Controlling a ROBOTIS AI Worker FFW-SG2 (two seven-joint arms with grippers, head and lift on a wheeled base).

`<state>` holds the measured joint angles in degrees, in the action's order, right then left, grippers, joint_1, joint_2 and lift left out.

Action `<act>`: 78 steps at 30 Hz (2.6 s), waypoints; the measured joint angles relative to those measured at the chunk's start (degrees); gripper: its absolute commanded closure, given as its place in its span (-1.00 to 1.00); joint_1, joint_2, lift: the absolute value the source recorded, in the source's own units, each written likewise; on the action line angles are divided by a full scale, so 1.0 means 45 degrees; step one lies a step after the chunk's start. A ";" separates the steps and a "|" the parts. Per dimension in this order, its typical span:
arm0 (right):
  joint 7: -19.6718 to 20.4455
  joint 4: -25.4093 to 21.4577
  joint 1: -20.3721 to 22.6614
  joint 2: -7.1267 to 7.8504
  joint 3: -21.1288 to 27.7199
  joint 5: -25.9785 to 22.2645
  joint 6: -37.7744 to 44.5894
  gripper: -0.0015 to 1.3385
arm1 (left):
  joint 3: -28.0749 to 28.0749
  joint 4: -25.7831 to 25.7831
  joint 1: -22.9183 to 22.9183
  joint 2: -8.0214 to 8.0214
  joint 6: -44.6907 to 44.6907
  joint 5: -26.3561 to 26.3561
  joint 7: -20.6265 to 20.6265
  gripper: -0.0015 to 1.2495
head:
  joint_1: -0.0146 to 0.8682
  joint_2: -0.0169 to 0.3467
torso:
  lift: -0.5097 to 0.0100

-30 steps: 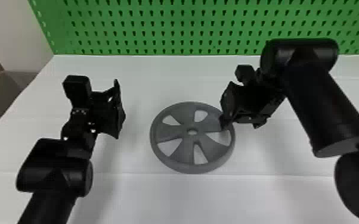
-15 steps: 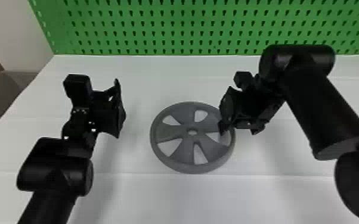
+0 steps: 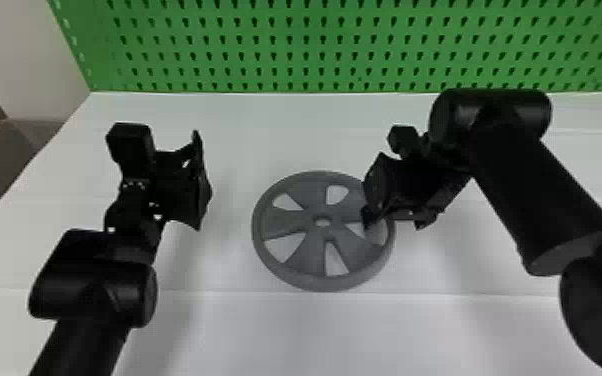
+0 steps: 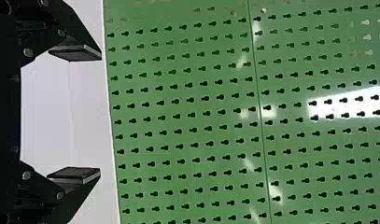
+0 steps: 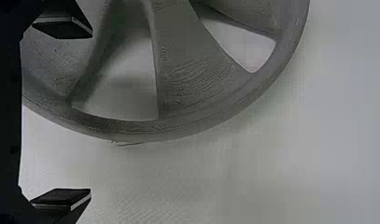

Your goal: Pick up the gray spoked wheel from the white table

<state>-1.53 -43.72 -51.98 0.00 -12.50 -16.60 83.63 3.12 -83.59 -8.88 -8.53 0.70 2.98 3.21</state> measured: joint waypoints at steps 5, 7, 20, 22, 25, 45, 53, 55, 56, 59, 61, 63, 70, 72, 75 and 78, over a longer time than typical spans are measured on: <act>0.0009 0.0623 -0.0155 0.0000 -0.0051 0.0141 -0.0316 -0.85 | 0.0041 0.0002 -0.0008 0.0000 0.0000 0.0008 0.0086 -0.39 | 0.80 -0.52 | 0.59; 0.0009 0.0769 -0.0177 0.0000 -0.0071 0.0161 -0.0426 -0.83 | 0.0071 0.0015 -0.0022 0.0000 0.0000 0.0016 0.0117 -0.39 | 0.80 -0.52 | 0.59; 0.0035 0.1269 -0.0244 0.0000 -0.0190 0.0062 -0.1026 -0.77 | 0.0277 0.0155 -0.0134 0.0000 0.0000 0.0132 0.0126 -0.39 | 0.80 -0.52 | 0.59; 0.0117 0.1283 -0.0262 0.0000 -0.0190 0.0058 -0.1056 -0.77 | 0.0296 0.0165 -0.0146 0.0000 0.0000 0.0138 0.0126 -0.39 | 0.80 -0.52 | 0.59; 0.0317 0.1306 -0.0298 0.0000 -0.0190 0.0027 -0.1089 -0.76 | 0.0312 0.0182 -0.0161 0.0000 0.0000 0.0158 0.0126 -0.39 | 0.80 -0.52 | 0.59; 0.0653 0.1551 -0.0423 0.0000 -0.0251 -0.0347 -0.1191 -0.30 | 0.0360 0.0217 -0.0214 0.0001 0.0013 0.0214 0.0146 -0.39 | 0.80 -0.52 | 0.59; 0.0762 0.1551 -0.0448 0.0000 -0.0301 -0.0348 -0.1206 -0.20 | 0.0360 0.0226 -0.0214 0.0000 0.0018 0.0217 0.0146 -0.39 | 0.80 -0.52 | 0.59; 0.0801 0.1551 -0.0463 0.0000 -0.0324 -0.0345 -0.1206 -0.17 | 0.0360 0.0231 -0.0213 0.0000 0.0018 0.0217 0.0146 -0.39 | 0.80 -0.52 | 0.59; 0.0818 0.1551 -0.0471 0.0000 -0.0333 -0.0344 -0.1208 -0.16 | 0.0360 0.0234 -0.0211 0.0000 0.0017 0.0217 0.0146 -0.39 | 0.80 -0.52 | 0.59; 0.0867 0.1551 -0.0483 0.0000 -0.0343 -0.0338 -0.1217 -0.07 | 0.0360 0.0235 -0.0202 0.0000 0.0015 0.0217 0.0146 -0.39 | 0.80 -0.52 | 0.59; 0.0895 0.1551 -0.0491 0.0000 -0.0349 -0.0336 -0.1220 0.03 | 0.0357 0.0236 -0.0197 0.0000 0.0012 0.0217 0.0145 -0.39 | 0.80 -0.52 | 0.59; 0.0907 0.1551 -0.0509 0.0000 -0.0367 -0.0335 -0.1221 0.12 | 0.0353 0.0236 -0.0196 0.0000 0.0009 0.0217 0.0145 -0.39 | 0.80 -0.52 | 0.59; 0.0926 0.1548 -0.0542 -0.0001 -0.0464 -0.0334 -0.1211 0.58 | 0.0359 0.0236 -0.0195 0.0000 0.0014 0.0217 0.0145 -0.39 | 0.80 -0.52 | 0.59; 0.0930 0.1548 -0.0545 -0.0001 -0.0501 -0.0334 -0.1195 0.58 | 0.0360 0.0236 -0.0195 0.0000 0.0014 0.0217 0.0145 -0.39 | 0.80 -0.52 | 0.59; 0.0923 0.1545 -0.0551 0.0001 -0.0525 -0.0333 -0.1180 0.58 | 0.0361 0.0236 -0.0194 0.0000 0.0014 0.0217 0.0145 -0.39 | 0.80 -0.52 | 0.59; 0.0928 0.1537 -0.0553 0.0002 -0.0537 -0.0333 -0.1165 0.63 | 0.0370 0.0237 -0.0194 0.0000 0.0008 0.0217 0.0145 -0.39 | 0.80 -0.52 | 0.59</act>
<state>2.64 -36.80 -54.46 0.01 -14.92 -18.10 78.39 4.79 -82.52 -9.75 -8.53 0.74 3.95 3.87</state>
